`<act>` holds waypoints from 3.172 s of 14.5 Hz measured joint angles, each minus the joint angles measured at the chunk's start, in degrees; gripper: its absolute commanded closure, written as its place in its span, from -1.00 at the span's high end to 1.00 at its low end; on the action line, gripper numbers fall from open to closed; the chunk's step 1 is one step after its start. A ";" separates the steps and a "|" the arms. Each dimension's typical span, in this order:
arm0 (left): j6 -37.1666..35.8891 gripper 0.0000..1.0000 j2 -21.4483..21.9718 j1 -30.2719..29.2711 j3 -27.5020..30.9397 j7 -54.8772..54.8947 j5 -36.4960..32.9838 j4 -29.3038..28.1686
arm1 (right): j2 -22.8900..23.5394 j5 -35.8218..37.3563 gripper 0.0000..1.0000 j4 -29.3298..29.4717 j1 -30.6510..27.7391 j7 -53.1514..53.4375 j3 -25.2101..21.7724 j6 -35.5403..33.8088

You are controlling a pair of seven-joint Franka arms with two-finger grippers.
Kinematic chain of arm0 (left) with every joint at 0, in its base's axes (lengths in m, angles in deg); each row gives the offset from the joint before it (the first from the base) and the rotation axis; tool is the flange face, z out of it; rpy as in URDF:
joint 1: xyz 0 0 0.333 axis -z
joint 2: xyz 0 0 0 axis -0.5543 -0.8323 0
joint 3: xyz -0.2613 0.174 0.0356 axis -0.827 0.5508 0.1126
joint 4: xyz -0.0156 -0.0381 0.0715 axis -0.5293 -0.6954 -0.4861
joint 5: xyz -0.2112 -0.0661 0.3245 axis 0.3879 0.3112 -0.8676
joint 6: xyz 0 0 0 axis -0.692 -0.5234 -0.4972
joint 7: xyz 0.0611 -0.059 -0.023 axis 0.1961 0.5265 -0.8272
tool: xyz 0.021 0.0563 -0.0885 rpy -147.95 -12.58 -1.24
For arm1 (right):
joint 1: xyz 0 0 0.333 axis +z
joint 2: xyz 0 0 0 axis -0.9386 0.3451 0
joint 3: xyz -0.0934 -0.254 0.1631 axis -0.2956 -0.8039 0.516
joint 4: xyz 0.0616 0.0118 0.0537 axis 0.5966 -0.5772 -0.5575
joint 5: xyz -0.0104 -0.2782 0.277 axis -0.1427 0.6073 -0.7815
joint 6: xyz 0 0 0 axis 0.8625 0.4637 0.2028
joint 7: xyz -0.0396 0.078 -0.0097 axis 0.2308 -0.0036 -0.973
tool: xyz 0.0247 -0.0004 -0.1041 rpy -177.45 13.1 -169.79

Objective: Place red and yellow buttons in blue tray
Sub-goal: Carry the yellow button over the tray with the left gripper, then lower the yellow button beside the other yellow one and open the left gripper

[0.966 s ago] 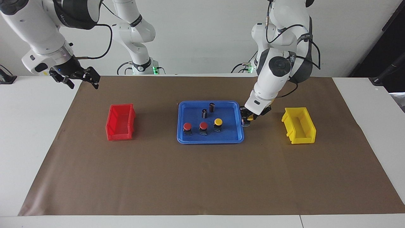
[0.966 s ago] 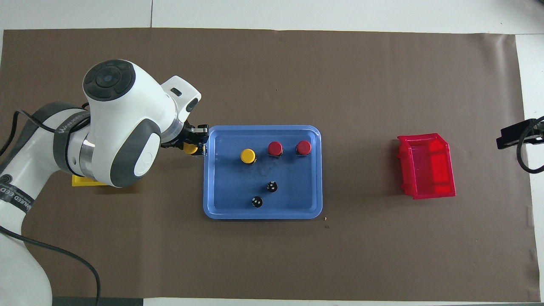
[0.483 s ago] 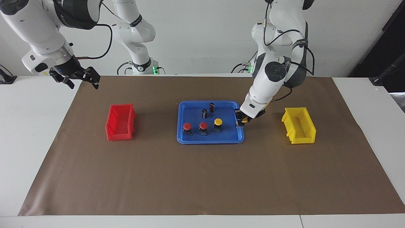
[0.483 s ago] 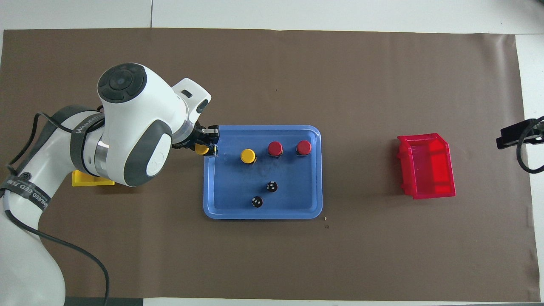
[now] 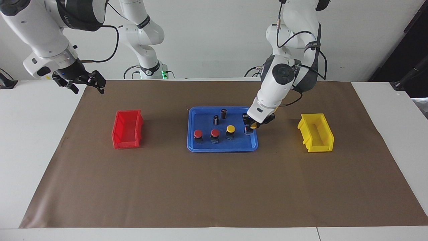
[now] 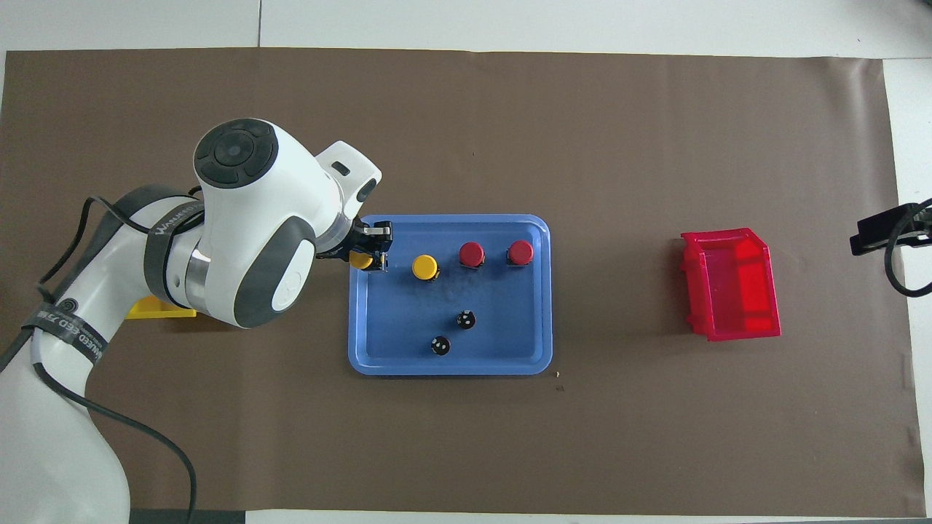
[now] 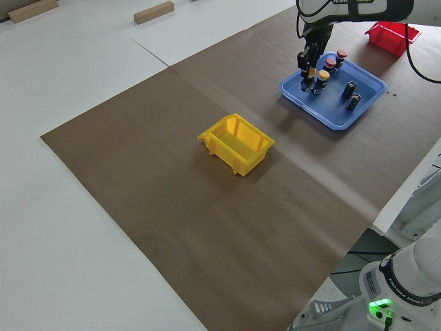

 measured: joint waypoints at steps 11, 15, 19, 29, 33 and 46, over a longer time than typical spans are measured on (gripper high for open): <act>1.78 -0.98 -1.60 0.71 0.05 0.01 -2.58 -0.98 | 0.00 0.00 1.00 -0.01 0.00 0.00 0.00 0.00; 3.13 -0.98 -1.61 0.71 0.05 -0.06 -2.58 -1.81 | 0.00 0.00 1.00 -0.01 0.00 0.00 0.00 0.00; 3.35 -0.79 -1.61 0.86 0.05 -1.19 -2.58 -2.09 | 0.00 0.00 1.00 -0.01 0.00 0.00 0.00 0.00; 7.34 -0.08 -2.31 2.56 -0.02 -5.22 -2.59 -3.76 | 0.00 0.00 1.00 -0.01 0.00 0.00 0.00 0.00; 7.44 0.75 -2.52 3.38 -0.03 -6.30 -2.61 -3.85 | 0.00 0.00 1.00 -0.01 0.00 0.00 0.00 0.00; -12.16 0.99 1.61 1.95 1.44 -6.55 -2.77 8.34 | 0.00 0.00 1.00 -0.02 0.00 0.00 0.00 0.00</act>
